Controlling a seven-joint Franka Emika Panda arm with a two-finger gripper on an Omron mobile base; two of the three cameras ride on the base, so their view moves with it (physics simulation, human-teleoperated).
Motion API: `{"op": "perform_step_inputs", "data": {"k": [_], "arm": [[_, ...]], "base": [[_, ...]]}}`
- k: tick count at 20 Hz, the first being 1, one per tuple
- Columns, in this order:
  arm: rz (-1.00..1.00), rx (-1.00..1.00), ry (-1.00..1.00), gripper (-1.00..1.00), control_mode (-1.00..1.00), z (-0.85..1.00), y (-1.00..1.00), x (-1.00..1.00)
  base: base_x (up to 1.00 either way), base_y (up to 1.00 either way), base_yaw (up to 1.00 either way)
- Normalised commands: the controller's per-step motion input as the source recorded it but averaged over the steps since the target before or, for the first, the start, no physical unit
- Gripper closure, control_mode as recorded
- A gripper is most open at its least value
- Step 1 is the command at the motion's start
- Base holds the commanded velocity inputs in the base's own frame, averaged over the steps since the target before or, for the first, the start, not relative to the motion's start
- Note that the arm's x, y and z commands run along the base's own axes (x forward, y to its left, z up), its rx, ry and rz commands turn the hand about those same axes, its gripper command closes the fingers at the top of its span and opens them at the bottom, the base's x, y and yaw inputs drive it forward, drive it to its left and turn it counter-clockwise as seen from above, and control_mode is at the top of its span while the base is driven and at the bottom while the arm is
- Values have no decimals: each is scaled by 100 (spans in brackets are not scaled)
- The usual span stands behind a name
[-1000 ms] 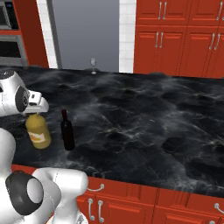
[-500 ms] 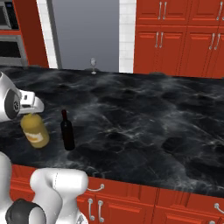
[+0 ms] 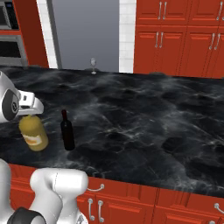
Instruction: There is a wine glass and glass cup on the dining counter. Place the wine bottle next to the wine glass and the juice bottle next to the glass cup.
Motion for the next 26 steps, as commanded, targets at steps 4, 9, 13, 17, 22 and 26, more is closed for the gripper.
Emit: {"op": "perform_step_inputs", "data": {"k": [4,9,13,17,22,26], "arm": [[0,0,0,100,-100,0,0,0],[0,0,0,100,-100,0,0,0],[0,0,0,100,-100,0,0,0],[0,0,0,100,-100,0,0,0],[0,0,0,100,100,0,0,0],[0,0,0,100,100,0,0,0]], "base": [[0,0,0],[0,0,0],[0,0,0],[0,0,0],[-18,0,3],[-56,0,3]]}}
